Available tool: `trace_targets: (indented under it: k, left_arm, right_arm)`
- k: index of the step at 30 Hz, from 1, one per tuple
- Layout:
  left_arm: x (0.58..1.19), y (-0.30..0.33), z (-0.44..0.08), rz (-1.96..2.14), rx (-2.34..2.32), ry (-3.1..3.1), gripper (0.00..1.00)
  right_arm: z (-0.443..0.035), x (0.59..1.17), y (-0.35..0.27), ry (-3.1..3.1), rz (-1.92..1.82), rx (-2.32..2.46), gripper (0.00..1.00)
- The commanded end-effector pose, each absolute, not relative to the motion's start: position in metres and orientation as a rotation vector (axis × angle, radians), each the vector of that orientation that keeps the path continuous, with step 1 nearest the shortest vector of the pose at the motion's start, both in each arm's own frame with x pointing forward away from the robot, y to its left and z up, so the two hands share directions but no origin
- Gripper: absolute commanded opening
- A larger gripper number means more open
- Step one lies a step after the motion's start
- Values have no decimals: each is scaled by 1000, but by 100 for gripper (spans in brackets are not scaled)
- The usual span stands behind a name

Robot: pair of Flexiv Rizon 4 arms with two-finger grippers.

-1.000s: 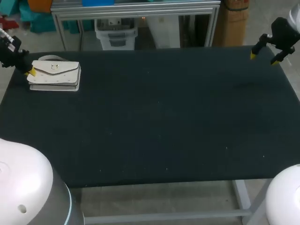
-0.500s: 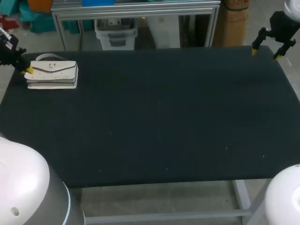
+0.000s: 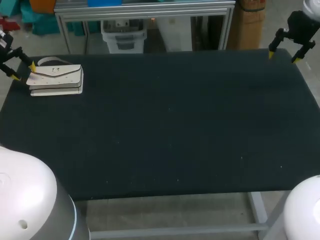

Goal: Pick up the bag, open it, inspect its contents, close it, and place it on the opposite side

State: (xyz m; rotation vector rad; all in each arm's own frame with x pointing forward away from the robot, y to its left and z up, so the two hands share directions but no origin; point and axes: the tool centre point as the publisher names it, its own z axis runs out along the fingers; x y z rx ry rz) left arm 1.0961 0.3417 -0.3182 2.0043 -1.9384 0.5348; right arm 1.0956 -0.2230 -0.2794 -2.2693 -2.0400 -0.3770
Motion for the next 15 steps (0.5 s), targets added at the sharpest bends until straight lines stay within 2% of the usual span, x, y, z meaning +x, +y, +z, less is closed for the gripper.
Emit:
trace_targets:
  k: [1, 7, 15]
  left_arm:
    - [1063, 311, -291, 465, 2100, -2013, 100]
    - [1035, 273, -273, 345, 2150, -2065, 100]
    - [1003, 223, -274, 210, 2200, -2105, 100]
  right_arm:
    - [-279, 1096, -223, -2039, -371, -2268, 100]
    - [-279, 1096, -223, -2039, -371, -2268, 100]
    - [-279, 1096, -223, -2039, -371, -2268, 100]
